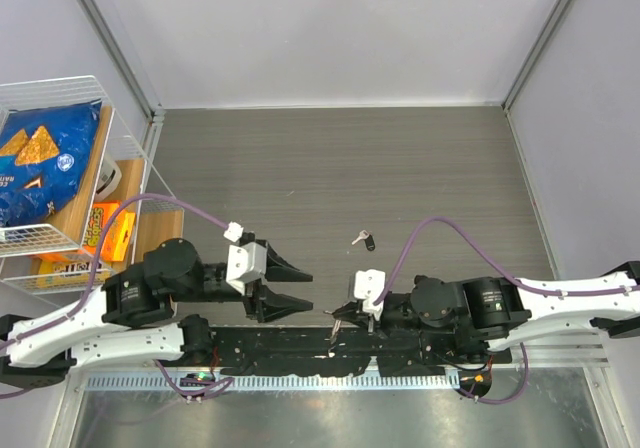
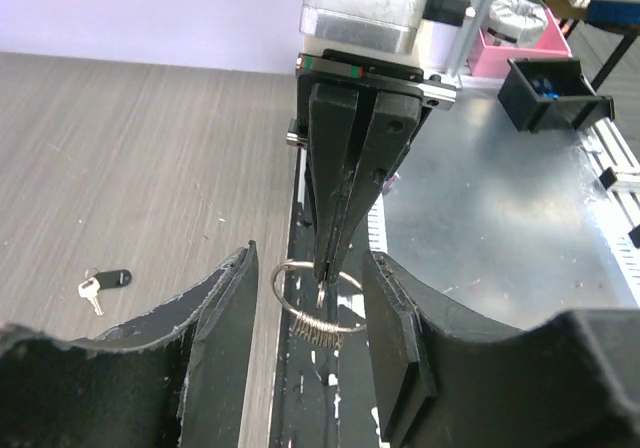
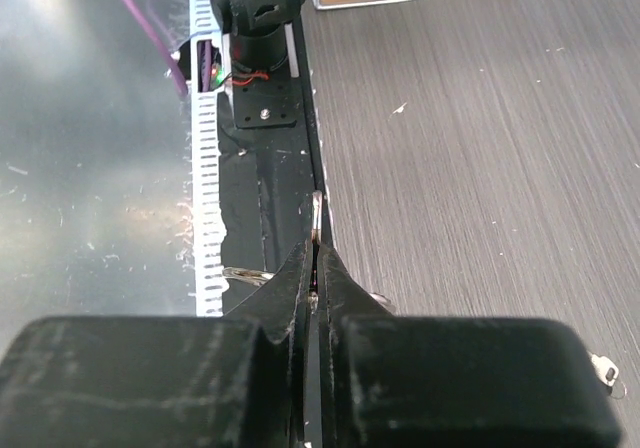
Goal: Put the keys on the keyring
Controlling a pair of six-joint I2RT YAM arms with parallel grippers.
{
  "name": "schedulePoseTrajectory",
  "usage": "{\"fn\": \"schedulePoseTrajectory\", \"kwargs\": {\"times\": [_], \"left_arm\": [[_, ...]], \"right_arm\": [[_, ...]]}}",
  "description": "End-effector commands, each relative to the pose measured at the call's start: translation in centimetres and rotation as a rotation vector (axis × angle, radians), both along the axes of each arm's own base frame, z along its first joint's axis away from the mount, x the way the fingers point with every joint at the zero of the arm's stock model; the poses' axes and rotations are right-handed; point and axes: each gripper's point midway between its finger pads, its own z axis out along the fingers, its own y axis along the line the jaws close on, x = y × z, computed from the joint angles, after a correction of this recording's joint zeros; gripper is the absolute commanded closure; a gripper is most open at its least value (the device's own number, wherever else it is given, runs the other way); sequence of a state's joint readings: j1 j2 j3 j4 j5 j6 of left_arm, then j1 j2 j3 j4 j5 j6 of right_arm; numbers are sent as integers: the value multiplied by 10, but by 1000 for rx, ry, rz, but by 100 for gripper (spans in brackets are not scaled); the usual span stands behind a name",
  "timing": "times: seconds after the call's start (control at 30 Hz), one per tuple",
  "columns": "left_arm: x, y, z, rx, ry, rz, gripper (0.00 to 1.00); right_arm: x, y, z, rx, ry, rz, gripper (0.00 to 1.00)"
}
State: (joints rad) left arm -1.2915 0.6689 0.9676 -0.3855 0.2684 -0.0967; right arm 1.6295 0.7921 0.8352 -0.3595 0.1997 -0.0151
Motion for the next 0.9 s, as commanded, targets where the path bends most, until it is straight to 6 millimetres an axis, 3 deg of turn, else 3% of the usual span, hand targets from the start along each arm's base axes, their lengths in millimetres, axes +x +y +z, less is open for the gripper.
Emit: {"fn": "schedulePoseTrajectory", "kwargs": {"times": [0.0,0.43,0.63,0.7,0.87], "left_arm": [[8,-4,20,-129,5,51,48],[12,-18,12,-192,57,66,47],[14,-13,16,-240,58,85,47],[13,-12,13,-240,64,86,47],[9,-10,21,-283,73,67,46]], "right_arm": [[11,0,45,187,43,-93,94],[18,-3,95,401,121,-156,94],[19,-6,107,480,145,-163,94],[20,-8,121,541,156,-163,94],[25,-9,126,571,152,-191,94]]}}
